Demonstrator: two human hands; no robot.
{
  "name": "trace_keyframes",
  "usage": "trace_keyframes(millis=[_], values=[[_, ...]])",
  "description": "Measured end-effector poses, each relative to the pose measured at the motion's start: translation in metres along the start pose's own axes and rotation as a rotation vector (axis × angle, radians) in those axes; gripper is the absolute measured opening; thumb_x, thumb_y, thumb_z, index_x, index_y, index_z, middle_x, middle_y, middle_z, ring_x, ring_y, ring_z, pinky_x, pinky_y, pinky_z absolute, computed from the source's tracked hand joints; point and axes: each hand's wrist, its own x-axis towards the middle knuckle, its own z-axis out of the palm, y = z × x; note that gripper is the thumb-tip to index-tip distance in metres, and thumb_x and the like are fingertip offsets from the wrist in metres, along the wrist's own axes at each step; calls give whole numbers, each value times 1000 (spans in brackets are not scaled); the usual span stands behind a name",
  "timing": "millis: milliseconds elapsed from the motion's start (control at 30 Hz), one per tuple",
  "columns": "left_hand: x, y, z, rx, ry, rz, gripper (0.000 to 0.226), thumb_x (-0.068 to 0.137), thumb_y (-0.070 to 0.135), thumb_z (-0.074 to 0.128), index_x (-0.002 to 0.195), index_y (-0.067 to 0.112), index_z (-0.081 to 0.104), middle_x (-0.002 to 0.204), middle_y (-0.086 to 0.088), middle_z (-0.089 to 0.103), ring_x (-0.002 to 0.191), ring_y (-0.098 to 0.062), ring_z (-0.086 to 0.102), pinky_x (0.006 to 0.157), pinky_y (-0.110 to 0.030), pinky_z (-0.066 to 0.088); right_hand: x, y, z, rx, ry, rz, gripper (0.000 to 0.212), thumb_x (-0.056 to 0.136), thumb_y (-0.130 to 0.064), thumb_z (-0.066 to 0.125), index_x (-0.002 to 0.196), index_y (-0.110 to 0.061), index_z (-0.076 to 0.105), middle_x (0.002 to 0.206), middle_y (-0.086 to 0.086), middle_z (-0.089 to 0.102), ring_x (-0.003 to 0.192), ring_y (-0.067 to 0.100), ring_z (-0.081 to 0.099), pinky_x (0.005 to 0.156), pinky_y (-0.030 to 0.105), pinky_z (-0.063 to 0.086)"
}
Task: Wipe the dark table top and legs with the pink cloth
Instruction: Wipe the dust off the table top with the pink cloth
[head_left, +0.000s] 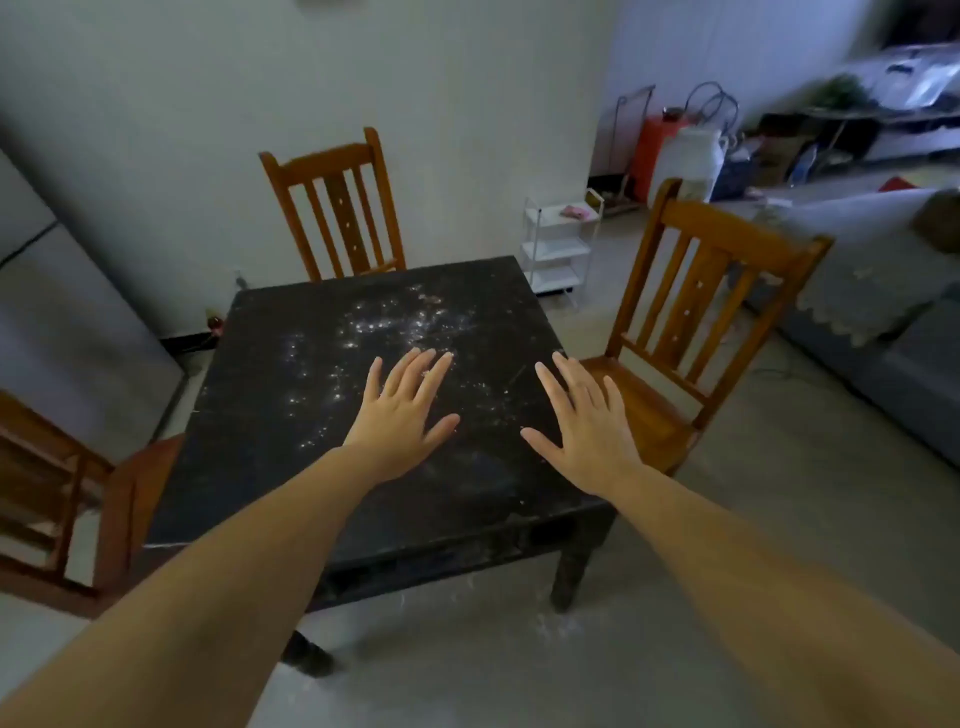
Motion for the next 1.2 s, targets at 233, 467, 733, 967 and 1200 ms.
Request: trace_keyframes(millis=[233, 467, 733, 967, 1200], values=[[27, 57, 33, -22, -64, 124, 77, 80, 64, -1, 145, 24, -12, 156, -1, 4, 143, -18, -5, 114, -48, -8, -36, 55, 20, -30, -9, 108, 79, 87, -65, 35, 150, -25, 8, 158, 6, 11, 145, 25, 11, 113, 52, 14], [83, 162, 49, -58, -164, 230, 69, 92, 58, 18, 144, 26, -14, 156, 2, -5, 142, -17, -13, 113, -49, -10, -61, 169, 22, -25, -56, 227, 77, 85, -70, 22, 147, -26, 8, 156, 5, 18, 144, 26, 18, 112, 54, 17], [183, 331, 70, -137, -140, 326, 70, 91, 61, 22, 144, 31, -12, 156, 4, -4, 142, -16, -12, 111, -46, -16, -107, 345, -5, -50, -138, 356, 81, 86, -69, 21, 149, -27, -6, 159, 1, -4, 146, 19, -4, 118, 48, 1], [260, 462, 90, -158, -150, 468, 70, 91, 59, 23, 144, 30, -12, 156, 2, -3, 142, -18, -10, 114, -49, -8, -125, 482, -11, -82, -141, 482, 75, 83, -63, 24, 144, -20, 28, 150, 9, 34, 137, 27, 35, 107, 56, 25], [368, 529, 125, -183, -187, 530, 71, 93, 55, 28, 145, 29, -12, 156, 0, -1, 142, -16, -9, 113, -42, -9, -85, 601, 5, -154, -160, 471, 80, 81, -65, 7, 150, -25, 3, 159, 1, 1, 146, 18, -1, 115, 46, -4]])
